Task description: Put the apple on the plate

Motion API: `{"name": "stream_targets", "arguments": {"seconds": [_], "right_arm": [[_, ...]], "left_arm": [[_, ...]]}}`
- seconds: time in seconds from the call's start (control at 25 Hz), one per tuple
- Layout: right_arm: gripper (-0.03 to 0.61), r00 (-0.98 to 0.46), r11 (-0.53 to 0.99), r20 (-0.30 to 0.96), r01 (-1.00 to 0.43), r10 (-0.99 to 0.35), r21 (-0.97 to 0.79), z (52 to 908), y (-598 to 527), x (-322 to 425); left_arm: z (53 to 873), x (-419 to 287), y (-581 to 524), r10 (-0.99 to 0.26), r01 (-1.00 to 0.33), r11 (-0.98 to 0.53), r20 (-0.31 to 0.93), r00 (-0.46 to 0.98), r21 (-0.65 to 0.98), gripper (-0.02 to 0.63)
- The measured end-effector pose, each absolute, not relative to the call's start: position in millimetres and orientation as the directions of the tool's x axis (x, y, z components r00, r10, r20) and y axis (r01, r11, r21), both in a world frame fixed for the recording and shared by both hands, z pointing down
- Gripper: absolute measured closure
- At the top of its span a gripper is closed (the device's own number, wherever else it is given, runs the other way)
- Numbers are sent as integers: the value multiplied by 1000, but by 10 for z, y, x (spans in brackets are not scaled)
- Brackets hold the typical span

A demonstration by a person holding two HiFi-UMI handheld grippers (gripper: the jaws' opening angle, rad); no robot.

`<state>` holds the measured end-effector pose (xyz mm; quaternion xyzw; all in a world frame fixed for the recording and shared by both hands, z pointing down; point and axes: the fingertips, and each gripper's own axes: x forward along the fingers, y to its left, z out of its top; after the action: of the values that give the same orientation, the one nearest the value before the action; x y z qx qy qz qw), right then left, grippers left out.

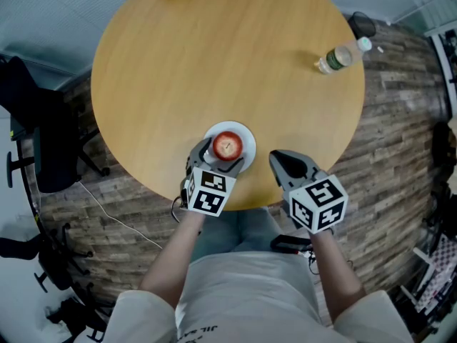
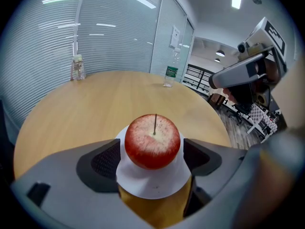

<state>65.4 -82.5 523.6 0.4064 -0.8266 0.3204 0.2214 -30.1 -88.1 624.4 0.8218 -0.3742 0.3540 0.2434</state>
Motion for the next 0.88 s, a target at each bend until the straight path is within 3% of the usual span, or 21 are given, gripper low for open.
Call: {"name": "stream_targets", "arguments": {"seconds": [0.88], "right_arm": [[548, -564, 470, 629, -817, -535, -333, 5210, -885, 615]], "left_arm": [[6026, -484, -807, -440, -804, -566, 759, 480, 181, 196]]}}
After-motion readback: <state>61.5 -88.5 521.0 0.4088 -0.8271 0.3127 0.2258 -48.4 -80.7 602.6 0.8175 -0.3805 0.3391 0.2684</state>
